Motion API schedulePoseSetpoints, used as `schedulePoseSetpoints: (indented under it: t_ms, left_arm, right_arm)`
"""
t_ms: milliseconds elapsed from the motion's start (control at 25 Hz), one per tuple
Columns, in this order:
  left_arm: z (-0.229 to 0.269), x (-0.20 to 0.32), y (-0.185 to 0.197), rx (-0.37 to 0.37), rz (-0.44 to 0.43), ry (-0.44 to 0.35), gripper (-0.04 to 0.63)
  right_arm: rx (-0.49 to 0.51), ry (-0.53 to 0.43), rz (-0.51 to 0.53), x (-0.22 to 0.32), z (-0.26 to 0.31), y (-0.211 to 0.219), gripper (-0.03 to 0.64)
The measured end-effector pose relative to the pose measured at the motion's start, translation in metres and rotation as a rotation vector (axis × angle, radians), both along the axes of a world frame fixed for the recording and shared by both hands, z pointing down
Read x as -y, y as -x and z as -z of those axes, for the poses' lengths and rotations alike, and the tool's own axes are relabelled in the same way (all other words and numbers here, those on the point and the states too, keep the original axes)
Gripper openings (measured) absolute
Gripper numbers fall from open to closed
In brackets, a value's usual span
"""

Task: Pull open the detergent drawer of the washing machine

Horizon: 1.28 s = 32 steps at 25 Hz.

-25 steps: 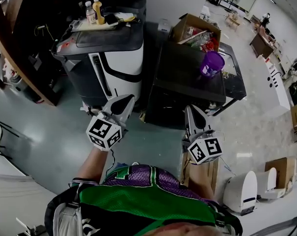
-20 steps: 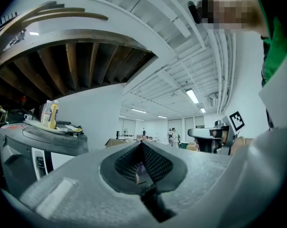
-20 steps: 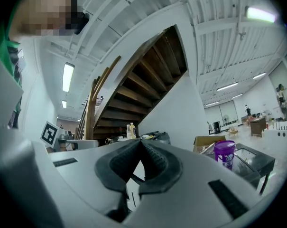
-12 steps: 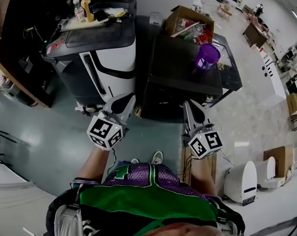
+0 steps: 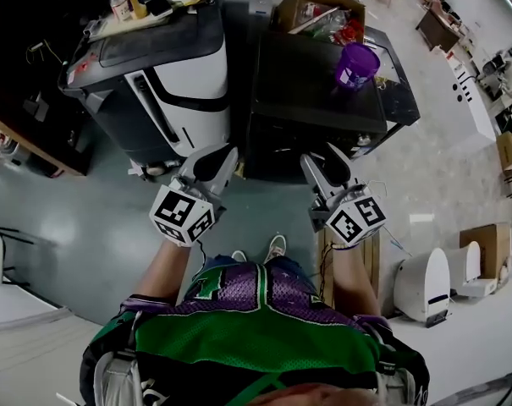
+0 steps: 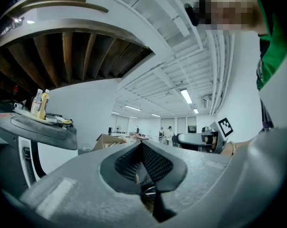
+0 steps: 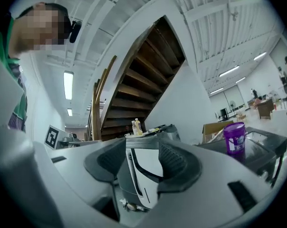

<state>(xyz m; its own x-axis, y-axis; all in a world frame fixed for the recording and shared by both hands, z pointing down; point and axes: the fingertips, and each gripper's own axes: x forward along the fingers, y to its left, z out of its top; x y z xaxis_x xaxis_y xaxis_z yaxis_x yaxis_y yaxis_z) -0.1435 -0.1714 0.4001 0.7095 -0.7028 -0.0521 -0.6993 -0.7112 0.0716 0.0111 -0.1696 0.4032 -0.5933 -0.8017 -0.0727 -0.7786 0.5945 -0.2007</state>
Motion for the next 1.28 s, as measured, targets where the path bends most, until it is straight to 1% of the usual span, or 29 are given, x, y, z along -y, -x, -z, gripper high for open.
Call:
schedulePoseSetpoints:
  t_ms: [120, 320, 520, 640, 760, 920, 1120, 1280]
  left_arm:
    - [-0.007, 0.001, -0.003, 0.003, -0.010, 0.009, 0.017]
    - [-0.024, 0.012, -0.008, 0.002, -0.003, 0.047, 0.017]
    - [-0.037, 0.030, -0.016, 0.012, 0.032, 0.066, 0.017]
    - [-0.042, 0.038, -0.023, 0.006, 0.054, 0.082, 0.017]
    - [-0.046, 0.049, -0.032, 0.021, 0.072, 0.086, 0.017]
    - [-0.052, 0.067, -0.053, 0.036, 0.083, 0.094, 0.017]
    - [-0.061, 0.091, -0.068, 0.075, 0.116, 0.088, 0.017]
    - [-0.067, 0.106, -0.077, 0.088, 0.138, 0.096, 0.017]
  right_arm:
    - [0.035, 0.049, 0.015, 0.007, -0.024, 0.001, 0.201]
    - [0.059, 0.134, 0.055, 0.024, -0.067, 0.003, 0.201]
    - [0.056, 0.191, 0.099, 0.048, -0.107, 0.000, 0.201]
    - [0.077, 0.233, 0.130, 0.065, -0.133, -0.003, 0.201]
    - [0.115, 0.268, 0.155, 0.085, -0.158, -0.008, 0.201]
    - [0.139, 0.297, 0.170, 0.113, -0.186, -0.019, 0.201]
    - [0.137, 0.357, 0.210, 0.147, -0.233, -0.017, 0.201]
    - [0.141, 0.414, 0.222, 0.170, -0.273, -0.016, 0.201]
